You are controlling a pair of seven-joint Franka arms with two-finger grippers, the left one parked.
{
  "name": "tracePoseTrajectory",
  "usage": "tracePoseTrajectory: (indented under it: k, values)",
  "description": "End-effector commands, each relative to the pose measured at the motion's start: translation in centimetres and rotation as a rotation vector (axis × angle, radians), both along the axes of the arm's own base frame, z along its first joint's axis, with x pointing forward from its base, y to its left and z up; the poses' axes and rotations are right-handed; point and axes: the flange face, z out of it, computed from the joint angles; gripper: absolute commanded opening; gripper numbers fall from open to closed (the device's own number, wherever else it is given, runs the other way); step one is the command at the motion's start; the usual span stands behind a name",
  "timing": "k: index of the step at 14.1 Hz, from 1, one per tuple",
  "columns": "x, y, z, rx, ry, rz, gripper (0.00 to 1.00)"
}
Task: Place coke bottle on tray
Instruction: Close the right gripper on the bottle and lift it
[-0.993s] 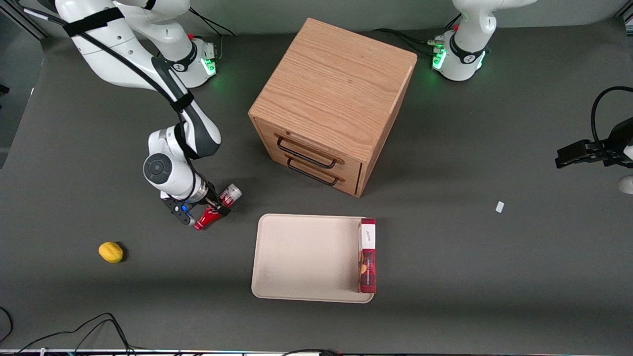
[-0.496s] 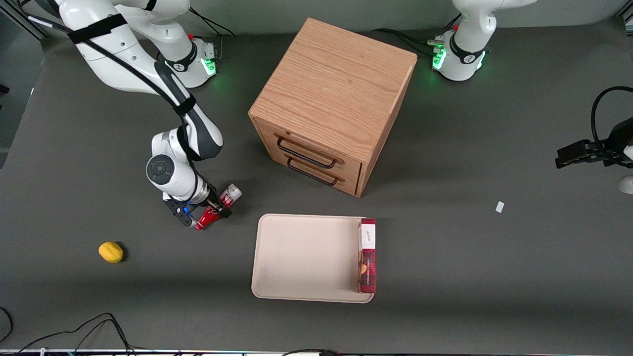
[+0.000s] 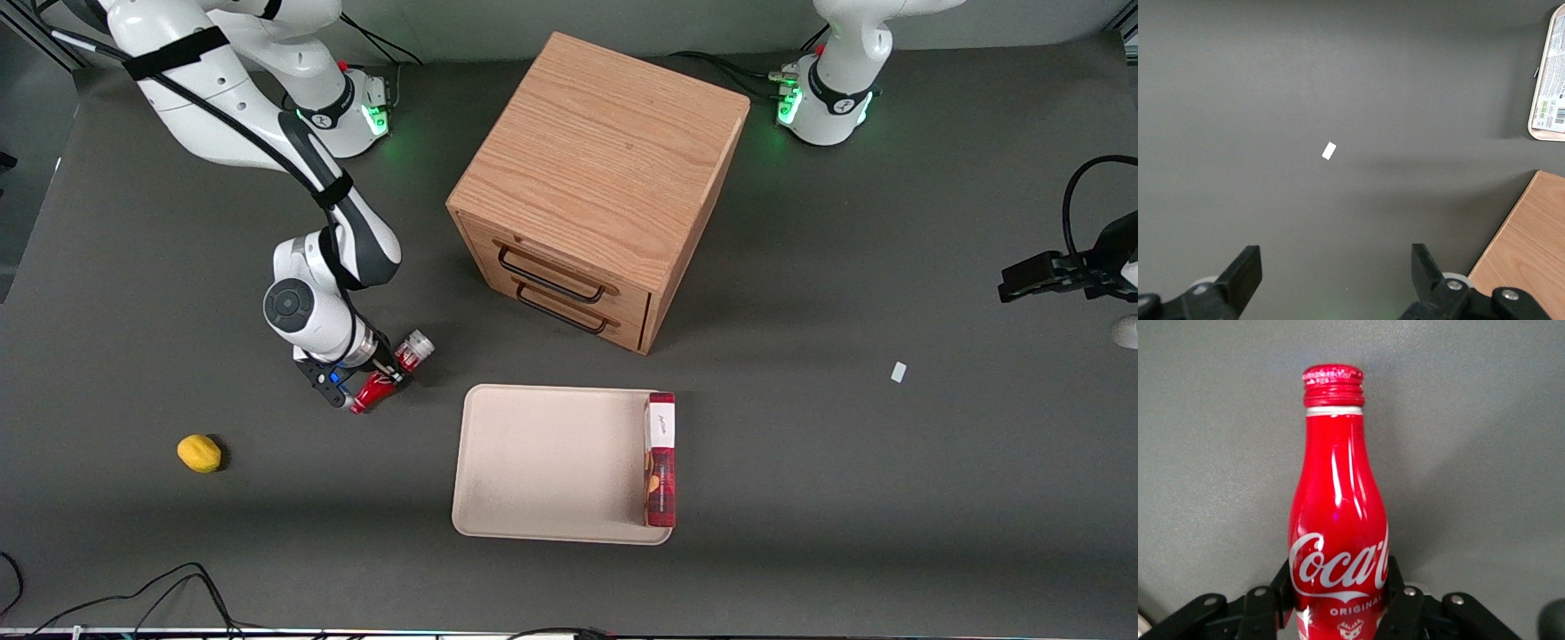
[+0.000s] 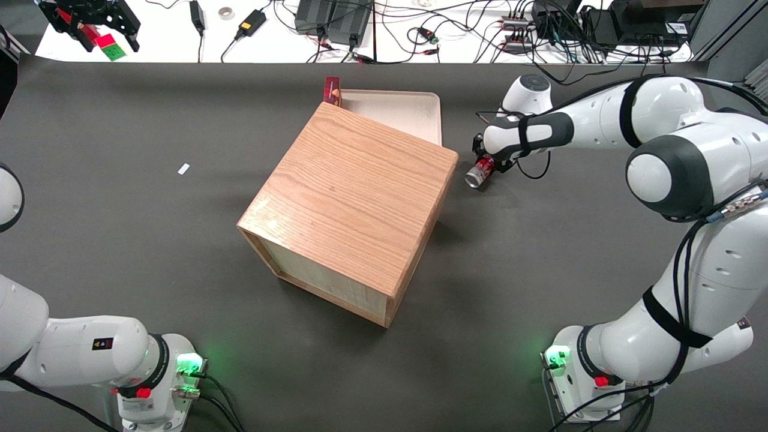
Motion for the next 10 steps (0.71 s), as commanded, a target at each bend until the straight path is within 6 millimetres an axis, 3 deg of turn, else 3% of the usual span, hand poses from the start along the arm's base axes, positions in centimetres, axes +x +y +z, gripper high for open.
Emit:
tracePoseTrajectory:
  k: [1, 4, 10]
  values:
    - [0.6, 0.4, 1.5, 0.006, -0.03, 0.003, 0.15]
    - [1.6, 0.3, 5.5, 0.001, -0.023, 0.062, 0.15]
    - [6.3, 0.2, 19.4, -0.009, 0.064, 0.246, 0.15]
